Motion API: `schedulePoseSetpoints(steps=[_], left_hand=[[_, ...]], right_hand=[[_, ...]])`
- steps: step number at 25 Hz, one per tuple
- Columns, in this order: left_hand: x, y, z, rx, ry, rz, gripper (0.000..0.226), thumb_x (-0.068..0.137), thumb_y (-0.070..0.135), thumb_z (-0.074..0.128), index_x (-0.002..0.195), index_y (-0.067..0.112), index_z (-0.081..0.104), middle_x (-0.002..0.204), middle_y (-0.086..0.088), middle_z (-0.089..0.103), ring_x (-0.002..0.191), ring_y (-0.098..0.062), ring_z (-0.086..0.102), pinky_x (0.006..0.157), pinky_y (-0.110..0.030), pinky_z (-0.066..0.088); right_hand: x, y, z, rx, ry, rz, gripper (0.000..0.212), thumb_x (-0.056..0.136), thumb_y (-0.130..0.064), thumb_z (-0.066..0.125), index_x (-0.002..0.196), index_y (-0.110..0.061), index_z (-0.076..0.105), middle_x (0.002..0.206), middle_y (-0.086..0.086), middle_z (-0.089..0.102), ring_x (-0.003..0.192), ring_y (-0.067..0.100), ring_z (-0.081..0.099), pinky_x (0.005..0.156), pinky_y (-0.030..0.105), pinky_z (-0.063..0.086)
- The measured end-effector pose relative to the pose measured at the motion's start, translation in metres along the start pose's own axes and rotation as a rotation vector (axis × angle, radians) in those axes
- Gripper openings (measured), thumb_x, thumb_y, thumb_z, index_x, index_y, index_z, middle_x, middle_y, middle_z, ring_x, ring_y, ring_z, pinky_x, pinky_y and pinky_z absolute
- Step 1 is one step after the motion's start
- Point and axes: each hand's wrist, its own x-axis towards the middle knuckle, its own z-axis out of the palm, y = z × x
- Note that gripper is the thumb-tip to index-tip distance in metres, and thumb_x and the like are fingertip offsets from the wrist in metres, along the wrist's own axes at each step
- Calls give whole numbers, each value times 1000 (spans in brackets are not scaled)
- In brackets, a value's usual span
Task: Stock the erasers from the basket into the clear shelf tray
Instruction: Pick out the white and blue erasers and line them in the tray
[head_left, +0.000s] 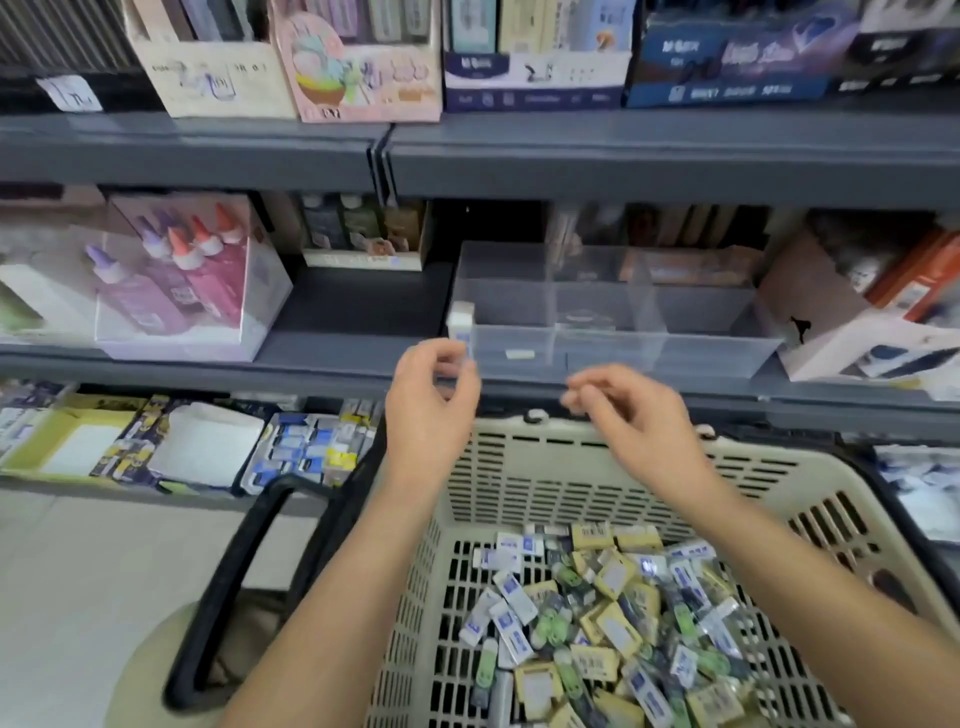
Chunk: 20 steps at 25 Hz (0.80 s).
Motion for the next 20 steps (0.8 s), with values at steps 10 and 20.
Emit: schedulePoseSetpoints(steps=[10, 20], left_hand=[[-102, -104, 39, 398, -739, -641, 25, 90, 12, 59, 114, 7, 60, 118, -9, 62, 100, -17, 56, 87, -25, 44], [-122, -130, 52, 602, -960, -611, 33, 93, 10, 53, 126, 9, 51, 112, -7, 60, 96, -21, 60, 83, -32, 52]], right_hand=[[-101, 109, 65, -409, -600, 206, 26, 92, -20, 50, 116, -15, 62, 113, 3, 67, 98, 16, 63, 88, 30, 51], [-103, 109, 107, -717, -683, 261, 29, 86, -42, 57, 103, -19, 60, 112, 4, 58, 110, 21, 49, 89, 35, 39]])
